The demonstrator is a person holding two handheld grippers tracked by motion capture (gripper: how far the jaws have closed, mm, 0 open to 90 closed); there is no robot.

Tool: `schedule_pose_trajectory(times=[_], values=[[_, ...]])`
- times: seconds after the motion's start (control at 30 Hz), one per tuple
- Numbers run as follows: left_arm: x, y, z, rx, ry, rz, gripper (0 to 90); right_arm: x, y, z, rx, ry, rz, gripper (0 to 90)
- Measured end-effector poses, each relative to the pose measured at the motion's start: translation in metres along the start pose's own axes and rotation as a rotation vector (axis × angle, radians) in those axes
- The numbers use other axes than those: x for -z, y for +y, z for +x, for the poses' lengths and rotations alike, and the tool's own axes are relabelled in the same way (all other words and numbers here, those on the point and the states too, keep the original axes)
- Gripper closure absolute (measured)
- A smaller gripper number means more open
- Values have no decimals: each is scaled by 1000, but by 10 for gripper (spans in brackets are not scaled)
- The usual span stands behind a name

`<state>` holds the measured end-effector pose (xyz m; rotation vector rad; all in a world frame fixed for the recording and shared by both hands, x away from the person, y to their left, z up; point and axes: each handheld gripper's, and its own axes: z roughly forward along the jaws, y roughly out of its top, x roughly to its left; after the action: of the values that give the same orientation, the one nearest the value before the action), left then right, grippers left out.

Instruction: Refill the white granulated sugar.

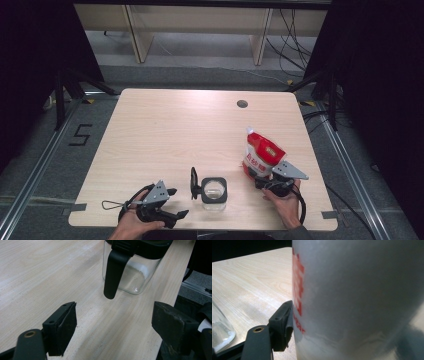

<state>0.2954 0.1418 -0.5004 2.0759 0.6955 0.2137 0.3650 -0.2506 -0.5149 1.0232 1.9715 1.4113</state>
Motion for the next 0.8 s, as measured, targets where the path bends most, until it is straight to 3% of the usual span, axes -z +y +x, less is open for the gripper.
schedule_pose_trajectory(times=[0.03, 0.07, 0.1, 0.23, 0.3, 0.37, 0.4, 0.53, 0.57, 0.6, 0.67, 0.77, 0.8], values=[[0, 0, 0, -1, 0, 1, 197, 1, 0, 2, -28, 3, 14, 316], [0, 0, 0, -1, 1, 0, 197, 0, 1, -1, 0, 20, 5, 317], [0, 0, 0, -3, 1, 1, 197, -1, 0, -1, -13, 23, 10, 317], [-1, 0, 0, -15, -7, -15, 197, -2, 1, -4, 12, 27, 14, 319], [0, 0, -1, 2, -5, -6, 197, -2, 1, -3, -5, 39, 13, 319], [-1, 0, -1, 8, -5, -12, 197, -2, 2, -5, 14, 36, 19, 319], [-1, 0, -1, 8, -5, -11, 197, -2, 1, -3, -5, 41, 19, 319], [0, 0, 0, -23, -4, 4, 197, -5, 2, -8, 28, 53, 12, 317], [0, 0, 1, -38, -5, 5, 197, -4, 2, -6, -12, 60, 19, 316], [0, 1, 2, -44, -8, 10, 197, -4, 2, -7, -1, 48, 32, 316], [0, 1, 1, -37, -8, 10, 197, -6, 3, -8, 34, 51, 46, 320], [0, 0, 2, -42, -6, 6, 197, -7, 3, -6, 9, 57, 57, 323], [0, 0, 1, -23, -9, 5, 197, -8, 3, -7, 8, 61, 54, 324]])
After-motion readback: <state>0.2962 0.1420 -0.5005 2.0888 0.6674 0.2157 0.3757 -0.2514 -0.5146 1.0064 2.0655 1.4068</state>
